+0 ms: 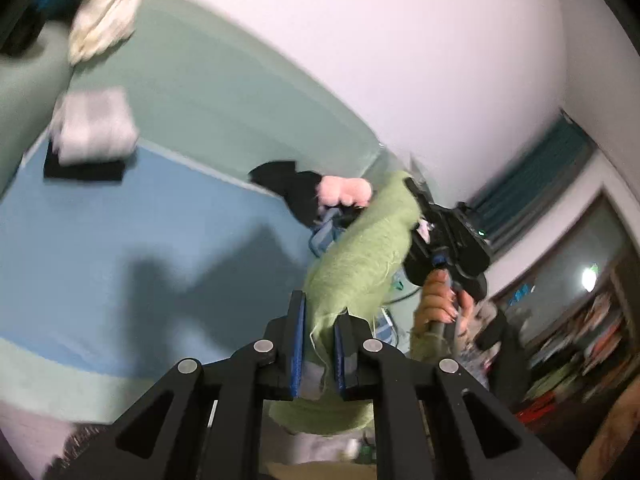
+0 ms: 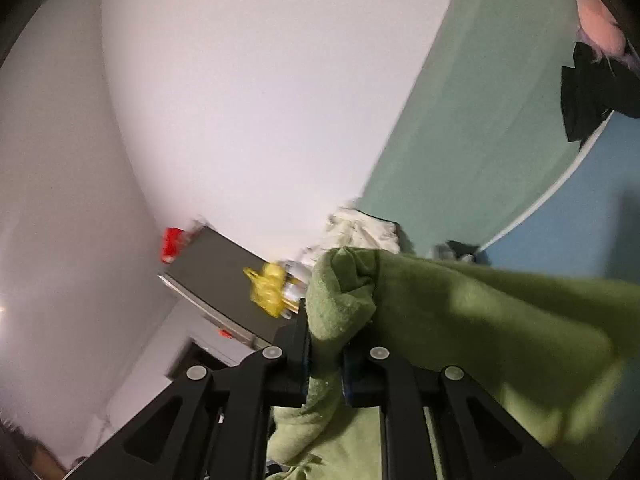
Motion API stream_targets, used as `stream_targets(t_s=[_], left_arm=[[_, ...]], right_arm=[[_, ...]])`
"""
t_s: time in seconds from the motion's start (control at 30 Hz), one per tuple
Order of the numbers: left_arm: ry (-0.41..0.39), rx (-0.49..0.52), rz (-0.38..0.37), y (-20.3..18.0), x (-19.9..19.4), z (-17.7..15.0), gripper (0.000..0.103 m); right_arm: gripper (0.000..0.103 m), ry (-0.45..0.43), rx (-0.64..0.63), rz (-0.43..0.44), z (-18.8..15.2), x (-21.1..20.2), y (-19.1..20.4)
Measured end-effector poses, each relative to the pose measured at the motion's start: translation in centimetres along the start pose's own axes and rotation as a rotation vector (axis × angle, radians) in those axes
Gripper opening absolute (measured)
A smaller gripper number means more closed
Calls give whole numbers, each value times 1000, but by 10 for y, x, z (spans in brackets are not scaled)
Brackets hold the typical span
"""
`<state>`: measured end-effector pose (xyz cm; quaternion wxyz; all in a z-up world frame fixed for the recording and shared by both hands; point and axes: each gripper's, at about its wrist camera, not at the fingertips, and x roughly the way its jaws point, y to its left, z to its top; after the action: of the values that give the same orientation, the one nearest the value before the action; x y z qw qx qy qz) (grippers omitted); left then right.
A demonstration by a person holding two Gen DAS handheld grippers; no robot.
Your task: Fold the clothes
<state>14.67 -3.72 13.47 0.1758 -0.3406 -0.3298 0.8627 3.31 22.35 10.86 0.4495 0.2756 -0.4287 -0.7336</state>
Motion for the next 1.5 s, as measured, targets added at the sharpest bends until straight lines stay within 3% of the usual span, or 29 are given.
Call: stream_targets(t_s=[0.07, 0.13, 0.23, 0.27, 0.4, 0.53, 0.6, 0.63, 0.67, 0.83, 1.0, 1.13, 1.33, 1.43, 1.5], left_arm=[[0, -67, 91, 22, 14, 9, 11], [-68, -97, 222, 38, 18, 20, 5], [-250, -8, 406, 37, -3, 37, 5], [-273, 27, 438, 32, -6, 38, 5], [-204, 135, 508, 25, 11, 20, 5], [-64, 258, 506, 33, 53, -19, 8], [-24, 309, 501, 26, 83, -43, 24], [-9, 338, 504, 21, 98, -55, 44], [5, 365, 501, 15, 112, -65, 53], [-34, 533, 449, -36, 143, -129, 54], [-199, 640, 606, -51, 148, -163, 54], [-259, 683, 751, -39, 147, -151, 54], [-288, 650, 856, -9, 133, -143, 55], [-244, 590, 833, -1, 137, -140, 55], [-262, 597, 769, -14, 136, -147, 55]], right_arm=[[12, 35, -3, -74, 5, 25, -11], [12, 26, -39, -137, 11, 42, -16], [12, 1, -68, -153, 17, 55, -24], [12, -1, -60, -158, 18, 55, -30], [12, 7, -19, -251, 3, 48, -64], [12, 15, 60, -241, 0, 42, -86], [12, 15, 38, -254, 2, 48, -80], [12, 17, 22, -258, 4, 48, -74], [12, 24, 14, -252, 5, 48, -67], [12, 60, 16, -169, -7, 48, -38], [12, 107, -38, -72, -30, 48, -4], [12, 154, -68, -15, -44, 51, 13], [12, 152, -76, 31, -50, 51, 23], [12, 151, -72, 32, -53, 56, 23], [12, 145, -80, 14, -53, 57, 25]])
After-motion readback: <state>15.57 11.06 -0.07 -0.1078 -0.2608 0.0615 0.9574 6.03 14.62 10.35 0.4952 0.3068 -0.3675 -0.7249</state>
